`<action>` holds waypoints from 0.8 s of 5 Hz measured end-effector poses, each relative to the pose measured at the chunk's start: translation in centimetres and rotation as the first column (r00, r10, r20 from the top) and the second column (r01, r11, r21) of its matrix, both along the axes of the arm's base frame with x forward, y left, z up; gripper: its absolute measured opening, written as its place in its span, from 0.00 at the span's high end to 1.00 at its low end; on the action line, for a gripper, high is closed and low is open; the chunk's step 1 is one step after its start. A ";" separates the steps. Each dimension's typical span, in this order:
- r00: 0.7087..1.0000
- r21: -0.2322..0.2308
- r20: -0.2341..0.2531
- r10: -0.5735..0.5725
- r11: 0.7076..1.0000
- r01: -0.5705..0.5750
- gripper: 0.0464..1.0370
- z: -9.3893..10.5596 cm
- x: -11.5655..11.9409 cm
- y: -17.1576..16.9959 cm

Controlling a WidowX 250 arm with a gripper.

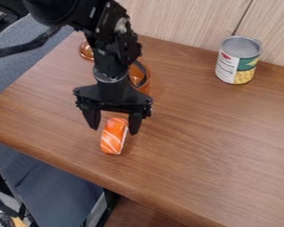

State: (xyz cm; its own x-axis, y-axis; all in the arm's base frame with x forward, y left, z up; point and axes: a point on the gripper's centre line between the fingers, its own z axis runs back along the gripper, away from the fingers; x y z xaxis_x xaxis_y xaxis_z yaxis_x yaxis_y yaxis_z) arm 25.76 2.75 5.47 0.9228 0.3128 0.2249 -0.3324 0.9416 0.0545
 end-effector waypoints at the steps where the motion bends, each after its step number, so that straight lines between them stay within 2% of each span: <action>1: 0.999 0.000 0.034 -0.005 1.000 0.005 0.04 1.3 0.4 0.0; 2: 0.993 -0.016 0.118 0.002 1.000 0.000 0.04 4.6 0.7 -0.1; 3: 0.984 -0.039 0.176 -0.031 0.999 0.038 0.04 6.8 0.7 0.1; 4: 0.983 -0.036 0.179 -0.038 0.998 0.045 0.04 7.0 0.7 0.1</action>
